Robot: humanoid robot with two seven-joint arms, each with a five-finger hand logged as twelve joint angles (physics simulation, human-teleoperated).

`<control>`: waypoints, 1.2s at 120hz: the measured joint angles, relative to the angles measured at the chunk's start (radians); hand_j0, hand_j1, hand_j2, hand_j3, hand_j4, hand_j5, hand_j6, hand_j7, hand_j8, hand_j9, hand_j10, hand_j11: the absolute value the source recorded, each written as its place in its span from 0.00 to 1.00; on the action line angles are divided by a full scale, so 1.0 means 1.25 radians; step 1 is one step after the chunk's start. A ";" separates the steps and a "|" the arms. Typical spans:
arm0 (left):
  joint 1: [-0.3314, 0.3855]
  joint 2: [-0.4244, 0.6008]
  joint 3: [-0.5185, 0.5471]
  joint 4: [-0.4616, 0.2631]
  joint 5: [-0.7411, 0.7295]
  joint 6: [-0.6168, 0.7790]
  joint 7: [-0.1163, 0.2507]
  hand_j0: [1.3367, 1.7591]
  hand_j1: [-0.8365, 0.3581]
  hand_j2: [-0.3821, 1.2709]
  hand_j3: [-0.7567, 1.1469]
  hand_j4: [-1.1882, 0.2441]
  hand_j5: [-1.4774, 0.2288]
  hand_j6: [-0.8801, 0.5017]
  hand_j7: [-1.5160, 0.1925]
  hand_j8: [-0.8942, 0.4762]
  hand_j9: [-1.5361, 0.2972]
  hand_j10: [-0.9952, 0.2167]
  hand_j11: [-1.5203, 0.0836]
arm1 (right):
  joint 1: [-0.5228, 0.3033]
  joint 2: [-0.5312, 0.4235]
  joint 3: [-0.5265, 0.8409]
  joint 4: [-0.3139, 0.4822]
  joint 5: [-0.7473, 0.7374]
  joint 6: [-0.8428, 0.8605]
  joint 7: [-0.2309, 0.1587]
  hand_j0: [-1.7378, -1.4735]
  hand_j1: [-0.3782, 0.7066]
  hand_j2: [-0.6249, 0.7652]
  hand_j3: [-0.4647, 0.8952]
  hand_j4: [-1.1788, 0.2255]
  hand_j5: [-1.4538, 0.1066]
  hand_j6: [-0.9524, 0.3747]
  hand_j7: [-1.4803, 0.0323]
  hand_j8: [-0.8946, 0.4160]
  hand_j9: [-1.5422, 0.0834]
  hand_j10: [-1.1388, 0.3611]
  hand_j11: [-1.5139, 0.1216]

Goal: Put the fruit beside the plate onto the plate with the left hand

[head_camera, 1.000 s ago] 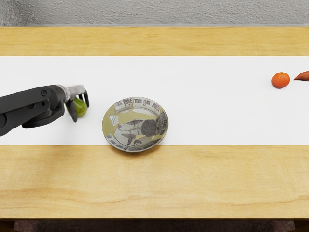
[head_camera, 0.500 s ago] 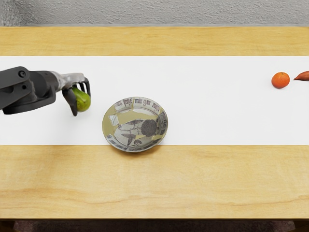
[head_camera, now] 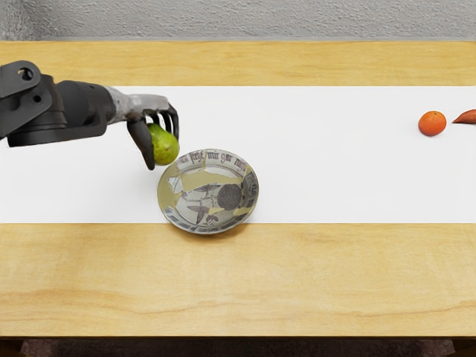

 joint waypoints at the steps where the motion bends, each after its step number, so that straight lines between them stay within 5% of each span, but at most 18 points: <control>1: 0.000 -0.003 -0.001 0.000 0.000 -0.001 0.000 0.75 0.51 0.49 0.40 0.47 0.22 0.42 0.24 0.38 0.24 0.22 0.27 | 0.000 0.000 0.000 0.000 0.000 0.000 0.000 0.30 0.03 0.45 0.34 0.84 0.93 0.72 0.98 0.68 0.95 0.76 0.93; 25: 0.003 -0.052 -0.023 -0.001 -0.017 -0.009 0.000 0.75 0.44 0.58 0.40 0.50 0.21 0.46 0.22 0.41 0.24 0.24 0.27 | -0.001 0.000 0.000 0.000 0.000 0.000 0.000 0.30 0.03 0.45 0.34 0.84 0.93 0.72 0.98 0.68 0.95 0.76 0.93; 116: 0.070 -0.159 -0.020 0.063 -0.021 -0.007 0.000 0.75 0.49 0.54 0.40 0.44 0.25 0.39 0.25 0.36 0.26 0.20 0.28 | -0.003 0.000 0.000 0.000 0.000 0.000 0.000 0.30 0.03 0.45 0.34 0.84 0.93 0.72 0.98 0.68 0.95 0.76 0.93; 144: 0.074 -0.157 -0.020 0.067 -0.015 0.003 0.000 0.76 0.75 0.35 0.40 0.64 0.60 0.50 0.62 0.50 0.59 0.54 0.66 | -0.004 0.000 0.000 0.000 0.000 0.000 0.000 0.30 0.03 0.45 0.34 0.84 0.93 0.72 0.98 0.68 0.95 0.76 0.93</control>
